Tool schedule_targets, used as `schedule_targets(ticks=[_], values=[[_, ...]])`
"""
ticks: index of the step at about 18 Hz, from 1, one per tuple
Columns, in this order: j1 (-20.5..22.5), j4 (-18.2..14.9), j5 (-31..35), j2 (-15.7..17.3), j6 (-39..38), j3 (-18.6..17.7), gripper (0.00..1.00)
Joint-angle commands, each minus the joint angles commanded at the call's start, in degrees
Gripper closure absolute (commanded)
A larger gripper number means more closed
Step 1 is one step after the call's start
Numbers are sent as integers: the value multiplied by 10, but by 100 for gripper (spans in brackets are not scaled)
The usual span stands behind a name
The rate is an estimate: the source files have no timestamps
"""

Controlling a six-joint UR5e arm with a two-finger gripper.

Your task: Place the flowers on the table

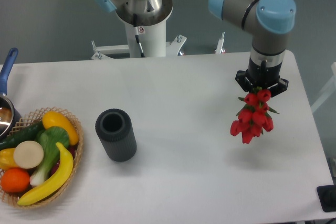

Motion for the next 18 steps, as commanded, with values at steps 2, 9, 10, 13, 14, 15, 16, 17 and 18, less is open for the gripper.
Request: schedule_targets(ticks=[2, 9, 10, 13, 14, 15, 16, 17, 18], values=[[-11, 5, 0, -20, 0, -3, 96], [-28, 12, -3, -44, -6, -5, 69], [-29, 11, -4, -47, -5, -5, 54], [-34, 12, -5, -50, -9, -5, 0], [-34, 13, -4, -50, -11, -7, 0], [-35, 15, -1, -49, -11, -10, 0], [-34, 18, -2, -44, -9, -17, 0], [-33, 27, -2, -41, -8, -23, 0], [-33, 47, -1, -35, -9, -29, 0]])
